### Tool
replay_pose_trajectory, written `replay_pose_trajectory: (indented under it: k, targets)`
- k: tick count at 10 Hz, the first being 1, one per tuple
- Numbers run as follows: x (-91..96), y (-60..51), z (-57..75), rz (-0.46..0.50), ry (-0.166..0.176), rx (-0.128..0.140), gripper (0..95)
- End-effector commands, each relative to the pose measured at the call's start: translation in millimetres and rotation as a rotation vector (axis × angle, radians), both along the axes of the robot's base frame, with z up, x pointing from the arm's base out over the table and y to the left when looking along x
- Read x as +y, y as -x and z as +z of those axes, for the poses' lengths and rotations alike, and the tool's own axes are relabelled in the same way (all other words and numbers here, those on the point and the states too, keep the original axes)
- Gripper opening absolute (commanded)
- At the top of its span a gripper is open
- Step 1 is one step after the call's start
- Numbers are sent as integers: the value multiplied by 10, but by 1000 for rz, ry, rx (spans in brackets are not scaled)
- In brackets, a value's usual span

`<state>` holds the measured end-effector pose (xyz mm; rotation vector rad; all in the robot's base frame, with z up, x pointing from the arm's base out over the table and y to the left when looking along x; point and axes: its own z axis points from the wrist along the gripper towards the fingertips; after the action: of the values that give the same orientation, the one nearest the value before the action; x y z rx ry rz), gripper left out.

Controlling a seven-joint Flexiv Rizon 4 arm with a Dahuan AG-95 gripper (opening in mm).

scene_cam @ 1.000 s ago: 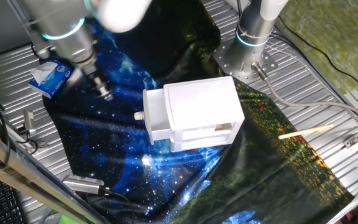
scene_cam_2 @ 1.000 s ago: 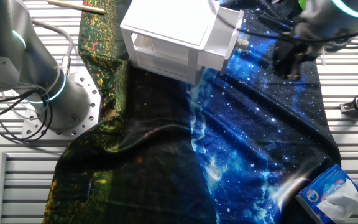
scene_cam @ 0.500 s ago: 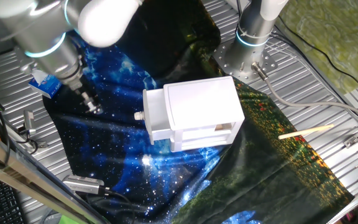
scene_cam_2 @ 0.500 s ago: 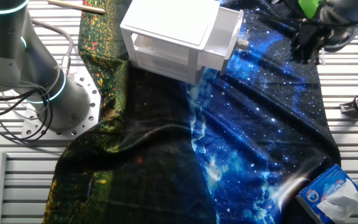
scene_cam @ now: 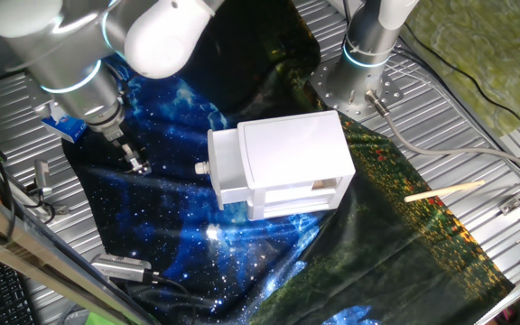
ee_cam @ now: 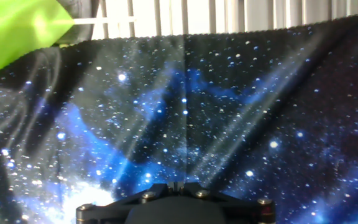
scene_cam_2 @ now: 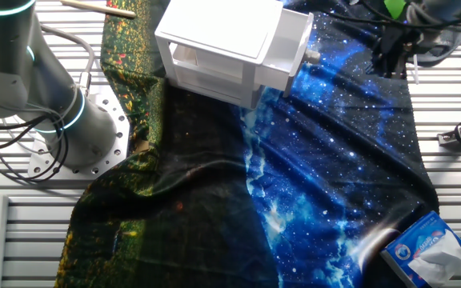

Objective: Grasp the handle and close the drawer

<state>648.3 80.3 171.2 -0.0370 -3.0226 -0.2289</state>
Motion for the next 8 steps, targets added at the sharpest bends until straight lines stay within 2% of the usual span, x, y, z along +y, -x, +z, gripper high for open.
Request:
replay_pose_trajectory:
  k: [1,2,3,4,5,6,8]
  targets:
    - [137,11,-54,-32,-7,11,0]
    - [178,28,-76,-39,-15,13,0]
    - [206,39,-88,-43,-22,17,190]
    - [216,55,-110,-45,-20,20,0]
    - [220,92,-155,-47,-18,18,190]
    - [229,150,-213,-56,-13,14,190]
    - [232,242,-241,-70,-11,14,190]
